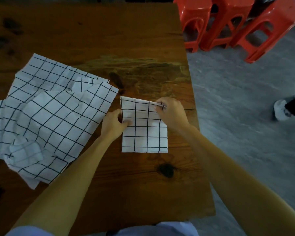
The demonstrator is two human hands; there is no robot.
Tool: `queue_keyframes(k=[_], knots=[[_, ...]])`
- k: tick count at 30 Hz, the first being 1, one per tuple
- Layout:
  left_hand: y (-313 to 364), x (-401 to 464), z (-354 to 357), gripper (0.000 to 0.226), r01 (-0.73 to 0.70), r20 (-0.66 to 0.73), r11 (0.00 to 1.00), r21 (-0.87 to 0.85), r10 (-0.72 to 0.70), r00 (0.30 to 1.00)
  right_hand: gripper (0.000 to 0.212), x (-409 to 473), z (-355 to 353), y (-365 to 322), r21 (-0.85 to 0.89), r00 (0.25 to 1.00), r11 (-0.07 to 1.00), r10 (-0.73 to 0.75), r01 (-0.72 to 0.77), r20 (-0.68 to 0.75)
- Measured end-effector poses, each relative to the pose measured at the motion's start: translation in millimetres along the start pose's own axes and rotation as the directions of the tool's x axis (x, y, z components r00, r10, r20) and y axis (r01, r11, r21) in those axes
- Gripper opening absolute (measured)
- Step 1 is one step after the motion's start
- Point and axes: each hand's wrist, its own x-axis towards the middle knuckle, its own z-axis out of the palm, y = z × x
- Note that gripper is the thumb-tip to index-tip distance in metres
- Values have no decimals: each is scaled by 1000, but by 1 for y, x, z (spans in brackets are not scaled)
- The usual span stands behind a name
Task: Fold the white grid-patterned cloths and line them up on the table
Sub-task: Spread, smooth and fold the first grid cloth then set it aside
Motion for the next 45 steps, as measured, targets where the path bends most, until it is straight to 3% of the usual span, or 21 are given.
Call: queue_keyframes(k=[5,8,11,13,18,22,26,30,38,45], knots=[[-1,3,5,25,-45,-54,993,111,51,997,12,-12,-2,1,15,1000,1000,7,-8,14],[-7,1,0,21,-123,-4,982,146,125,992,22,-23,-9,-1,17,984,994,102,-105,145],[-14,1,-7,29,-162,37,969,188,158,987,27,-34,-15,-8,-80,859,972,234,-222,455],[-15,-1,-10,34,-155,56,970,185,147,988,32,-42,-14,-7,-152,783,961,275,-230,558],[-13,-8,-8,24,-130,-13,983,132,133,991,28,-54,2,-6,-92,843,961,273,-261,463],[-13,-15,2,33,-191,1,951,244,197,980,40,-51,27,-11,-113,923,982,182,-152,339],[-14,-18,11,45,-188,14,920,345,195,981,59,-53,57,-16,-269,880,963,127,0,458],[-14,-18,14,41,-188,17,922,338,194,981,69,-64,74,-1,-350,856,934,123,70,502],[-6,-12,12,18,-188,2,925,330,199,980,72,-64,85,9,-312,881,947,85,73,465],[3,-12,3,10,-196,74,957,215,184,980,54,-65,84,3,-146,951,989,58,-14,304]])
